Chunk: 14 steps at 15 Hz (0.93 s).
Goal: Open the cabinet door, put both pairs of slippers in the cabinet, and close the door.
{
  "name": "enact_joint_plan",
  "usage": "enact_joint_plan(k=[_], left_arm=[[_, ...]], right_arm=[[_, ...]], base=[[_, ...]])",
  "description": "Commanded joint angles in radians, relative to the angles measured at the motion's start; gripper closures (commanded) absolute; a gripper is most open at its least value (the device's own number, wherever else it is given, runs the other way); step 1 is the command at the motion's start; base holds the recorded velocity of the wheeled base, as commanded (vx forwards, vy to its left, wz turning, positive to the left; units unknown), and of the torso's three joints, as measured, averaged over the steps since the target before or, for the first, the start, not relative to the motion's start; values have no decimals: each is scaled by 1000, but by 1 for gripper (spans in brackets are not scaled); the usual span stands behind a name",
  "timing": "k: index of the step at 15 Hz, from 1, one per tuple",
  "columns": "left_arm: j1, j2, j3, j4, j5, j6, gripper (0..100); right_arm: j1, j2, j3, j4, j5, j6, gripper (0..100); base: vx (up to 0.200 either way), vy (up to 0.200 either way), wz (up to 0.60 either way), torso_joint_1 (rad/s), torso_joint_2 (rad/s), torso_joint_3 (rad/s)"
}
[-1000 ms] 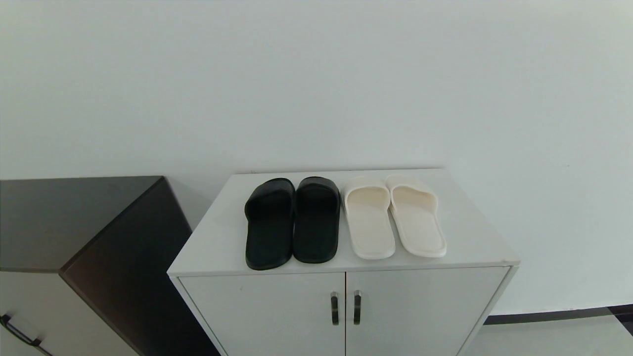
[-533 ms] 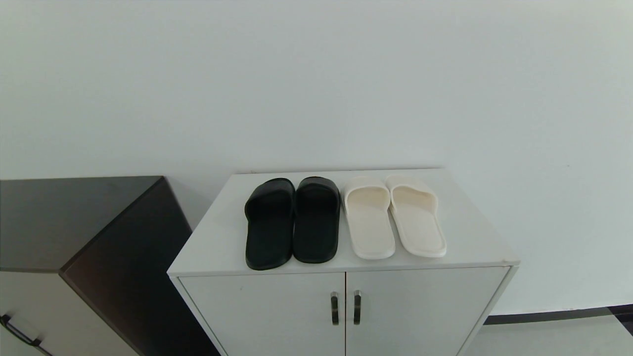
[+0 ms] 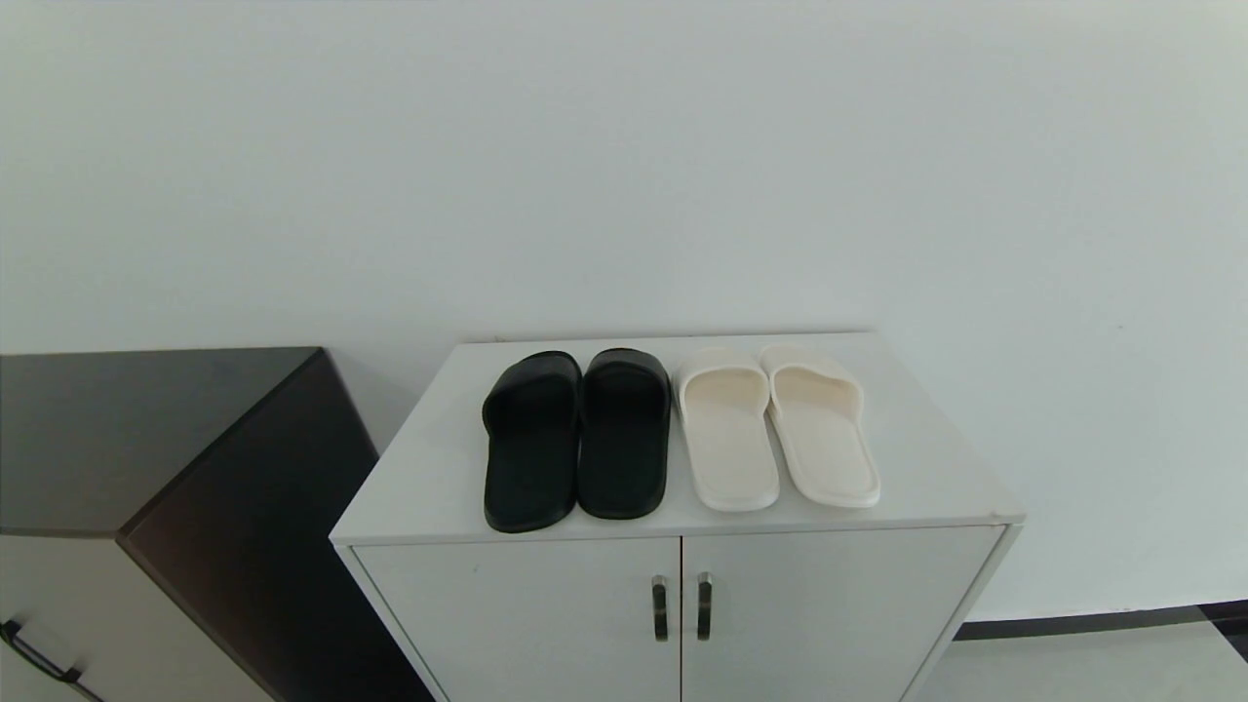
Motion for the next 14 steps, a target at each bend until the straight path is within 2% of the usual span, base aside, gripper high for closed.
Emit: enact_joint_plan(k=[1,6,7,8,9,10,11,14], left_arm=[[-1,2,0,0,0,-2,100],[-1,2,0,1,-1,0,100],[-1,3,0,1,0,3,100],[1,2,0,0,0,4,100],[1,2,0,0,2,1,100],[1,2,0,0,3,0,100],[1,2,0,0,5,0,100],[-1,2,0,0,2,1,100]], right_arm=[[-2,4,-1,-1,-16,1,0],[-2,1,-1,-6,-17,-12,0],[1,44,-115,-46,-19,5,0],[8,205,-483,-49,-40,122,0],[28,340,-617,80,-22,175,0],[84,428,-621,161,-5,155,0],[160,498,-554,137,24,146,0],[352,757,-463,-189,35,192,0]], base=[[0,0,0,0,0,0],[0,0,0,0,0,0],[0,0,0,0,0,0],[0,0,0,0,0,0],[0,0,0,0,0,0],[0,0,0,0,0,0],[0,0,0,0,0,0],[0,0,0,0,0,0]])
